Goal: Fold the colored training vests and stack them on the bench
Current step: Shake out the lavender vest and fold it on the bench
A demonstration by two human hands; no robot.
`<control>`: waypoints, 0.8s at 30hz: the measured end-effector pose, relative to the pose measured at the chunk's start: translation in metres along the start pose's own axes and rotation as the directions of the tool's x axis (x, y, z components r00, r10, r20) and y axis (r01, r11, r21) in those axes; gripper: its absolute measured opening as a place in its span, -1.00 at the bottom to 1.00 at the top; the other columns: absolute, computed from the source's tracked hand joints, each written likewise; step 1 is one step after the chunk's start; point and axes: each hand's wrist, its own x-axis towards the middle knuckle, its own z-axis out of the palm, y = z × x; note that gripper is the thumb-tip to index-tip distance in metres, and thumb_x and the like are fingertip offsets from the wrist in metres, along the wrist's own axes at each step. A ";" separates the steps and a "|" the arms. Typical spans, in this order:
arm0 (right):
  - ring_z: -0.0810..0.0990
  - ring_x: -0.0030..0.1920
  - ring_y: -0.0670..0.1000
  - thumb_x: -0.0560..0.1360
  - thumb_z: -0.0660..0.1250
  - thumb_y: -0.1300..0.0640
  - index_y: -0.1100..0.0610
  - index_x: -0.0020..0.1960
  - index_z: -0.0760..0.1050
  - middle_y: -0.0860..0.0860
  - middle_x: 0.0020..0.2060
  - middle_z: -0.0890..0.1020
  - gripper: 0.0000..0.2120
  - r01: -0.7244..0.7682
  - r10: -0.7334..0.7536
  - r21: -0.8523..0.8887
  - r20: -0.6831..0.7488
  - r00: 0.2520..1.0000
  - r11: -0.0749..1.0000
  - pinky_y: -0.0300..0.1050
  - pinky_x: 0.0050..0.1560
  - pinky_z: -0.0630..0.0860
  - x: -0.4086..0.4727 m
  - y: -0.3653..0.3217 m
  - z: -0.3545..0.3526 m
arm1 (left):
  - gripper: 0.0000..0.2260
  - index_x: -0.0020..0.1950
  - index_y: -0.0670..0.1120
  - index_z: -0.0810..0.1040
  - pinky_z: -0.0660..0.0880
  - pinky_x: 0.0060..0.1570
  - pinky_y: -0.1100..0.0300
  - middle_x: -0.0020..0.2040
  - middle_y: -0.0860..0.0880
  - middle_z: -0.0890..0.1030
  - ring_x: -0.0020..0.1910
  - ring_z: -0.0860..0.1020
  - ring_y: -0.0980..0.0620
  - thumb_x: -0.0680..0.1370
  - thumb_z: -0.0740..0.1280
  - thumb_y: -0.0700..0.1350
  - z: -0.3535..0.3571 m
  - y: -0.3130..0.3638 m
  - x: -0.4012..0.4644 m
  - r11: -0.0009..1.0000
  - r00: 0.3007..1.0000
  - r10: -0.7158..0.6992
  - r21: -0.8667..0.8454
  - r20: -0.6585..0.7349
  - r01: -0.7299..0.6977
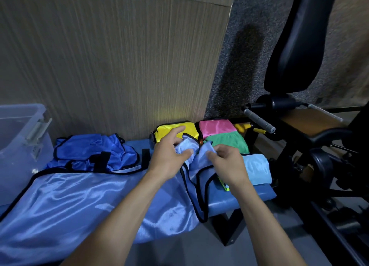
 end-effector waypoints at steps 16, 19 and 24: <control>0.45 -0.40 -0.05 0.53 0.42 -0.15 0.16 -0.23 0.49 -0.09 -0.46 0.50 -0.61 0.011 -0.022 0.132 0.082 0.996 0.991 -0.05 -0.32 0.40 -0.015 -0.027 -0.004 | -0.21 0.62 0.27 0.10 0.42 0.34 0.10 0.30 0.12 0.60 0.34 0.52 0.09 0.41 0.32 0.06 0.025 0.023 -0.030 0.973 0.963 0.072 -0.231 0.260 -0.010; 0.52 -0.37 -0.07 0.53 0.43 0.01 0.13 -0.20 0.56 -0.03 -0.39 0.55 -0.78 -0.083 0.068 0.135 0.112 0.991 0.987 -0.07 -0.36 0.52 -0.015 -0.030 -0.014 | -0.34 0.62 0.15 0.16 0.50 0.25 0.08 0.14 0.06 0.68 0.12 0.61 0.12 0.53 0.23 -0.12 0.019 0.030 -0.027 0.824 0.937 0.003 -0.531 0.348 0.195; 0.70 -0.07 0.06 0.52 0.38 -0.10 0.10 -0.02 0.67 0.07 -0.09 0.70 -0.73 -0.242 0.224 0.117 0.153 0.963 0.963 0.08 -0.23 0.71 -0.014 -0.032 -0.019 | -0.33 0.62 0.09 0.12 0.54 0.24 0.05 0.34 -0.10 0.60 0.26 0.59 0.01 0.49 0.16 -0.08 0.018 0.028 -0.025 0.758 0.895 -0.007 -0.581 0.446 0.295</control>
